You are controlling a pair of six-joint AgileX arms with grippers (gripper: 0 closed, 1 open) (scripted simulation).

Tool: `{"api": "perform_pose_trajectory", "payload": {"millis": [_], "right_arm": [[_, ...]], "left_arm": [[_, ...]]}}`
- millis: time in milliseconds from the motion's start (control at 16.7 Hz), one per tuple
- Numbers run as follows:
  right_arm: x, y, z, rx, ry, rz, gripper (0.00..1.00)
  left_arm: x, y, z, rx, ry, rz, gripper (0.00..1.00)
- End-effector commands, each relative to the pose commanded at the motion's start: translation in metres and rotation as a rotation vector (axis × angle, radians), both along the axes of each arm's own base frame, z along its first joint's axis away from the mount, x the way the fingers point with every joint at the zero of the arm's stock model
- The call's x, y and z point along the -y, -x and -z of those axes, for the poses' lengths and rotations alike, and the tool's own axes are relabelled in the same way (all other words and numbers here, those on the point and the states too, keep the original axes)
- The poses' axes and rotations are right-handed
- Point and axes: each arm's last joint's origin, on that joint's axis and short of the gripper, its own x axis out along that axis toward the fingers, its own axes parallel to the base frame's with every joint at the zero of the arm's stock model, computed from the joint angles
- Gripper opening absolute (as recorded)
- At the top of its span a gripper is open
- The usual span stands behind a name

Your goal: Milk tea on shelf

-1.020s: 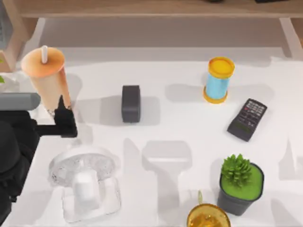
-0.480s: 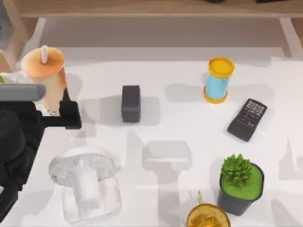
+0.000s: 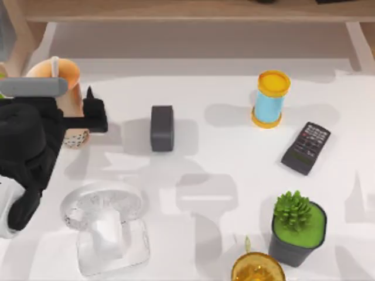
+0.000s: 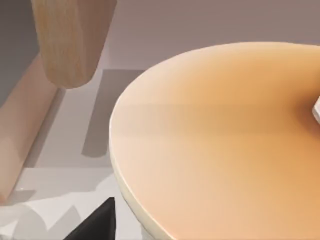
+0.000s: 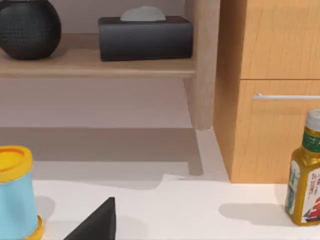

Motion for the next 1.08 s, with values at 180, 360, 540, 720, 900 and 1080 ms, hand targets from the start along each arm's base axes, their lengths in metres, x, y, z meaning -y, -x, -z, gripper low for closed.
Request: {"api": "perform_pose_trajectory", "payload": {"millis": [180, 360, 540, 720, 900, 1080], "right_arm": [[0.0000, 0.0000, 0.0000, 0.000, 0.000, 0.000, 1.00], [0.0000, 0.0000, 0.0000, 0.000, 0.000, 0.000, 1.00], [0.0000, 0.0000, 0.0000, 0.000, 0.000, 0.000, 1.00], [0.0000, 0.0000, 0.0000, 0.000, 0.000, 0.000, 1.00], [0.0000, 0.0000, 0.0000, 0.000, 0.000, 0.000, 1.00], [0.0000, 0.0000, 0.0000, 0.000, 0.000, 0.000, 1.00]], "left_arm": [[0.0000, -0.0001, 0.0000, 0.000, 0.000, 0.000, 1.00], [0.0000, -0.0001, 0.0000, 0.000, 0.000, 0.000, 0.77], [0.0000, -0.0001, 0.0000, 0.000, 0.000, 0.000, 0.55], [0.0000, -0.0001, 0.0000, 0.000, 0.000, 0.000, 0.32], [0.0000, -0.0001, 0.0000, 0.000, 0.000, 0.000, 0.10], [0.0000, -0.0001, 0.0000, 0.000, 0.000, 0.000, 0.00]]}}
